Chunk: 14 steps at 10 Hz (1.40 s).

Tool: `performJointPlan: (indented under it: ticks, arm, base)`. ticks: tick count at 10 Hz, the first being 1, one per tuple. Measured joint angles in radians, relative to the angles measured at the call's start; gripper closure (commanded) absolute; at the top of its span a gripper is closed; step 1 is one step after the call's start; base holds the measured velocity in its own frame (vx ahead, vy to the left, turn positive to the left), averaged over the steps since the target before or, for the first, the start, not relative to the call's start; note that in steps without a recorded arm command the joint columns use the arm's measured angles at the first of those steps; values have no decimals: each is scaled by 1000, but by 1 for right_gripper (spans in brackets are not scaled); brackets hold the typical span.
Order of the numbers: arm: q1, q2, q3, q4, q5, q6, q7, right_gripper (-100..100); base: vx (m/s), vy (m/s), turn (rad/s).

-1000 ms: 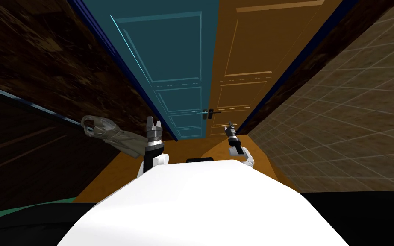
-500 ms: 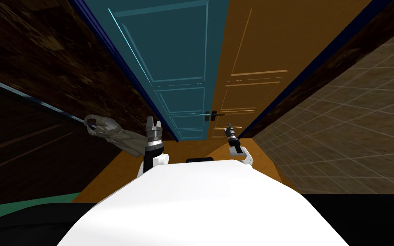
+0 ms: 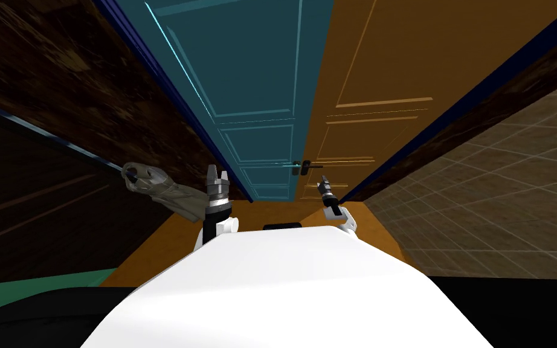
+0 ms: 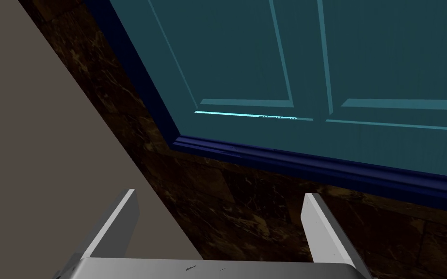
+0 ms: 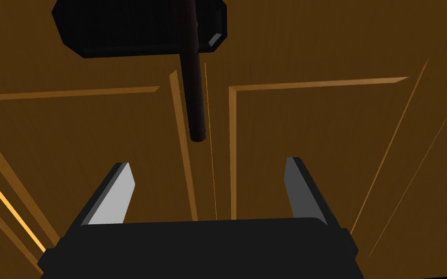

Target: Pull the door open

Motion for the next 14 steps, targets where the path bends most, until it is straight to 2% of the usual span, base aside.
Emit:
performJointPlan:
  ticks: [2,3,4,7,8,9,12,14]
  arm:
    - [-15,-4,-5,38,14,1,-10,-100]
    - [-15,-4,-5,40,15,1,-11,-100]
    - [-12,-18,-19,52,8,-1,-14,-100]
    - [-9,-74,-71,107,-22,-14,-30,-100]
    - [-8,-86,-86,128,-30,-23,-32,-100]
    - [-6,-97,-98,142,-37,-32,-34,-100]
    - [-29,-123,-120,185,-55,-42,-41,-100]
    - [-50,-124,-113,206,-60,-60,-43,-100]
  base:
    - [119,-30,51]
    - [72,10,56]
    - [97,31,64]
    - [116,7,62]
    - [114,-31,68]
    - [115,-41,60]
    - [158,-35,140]
    - [133,33,94]
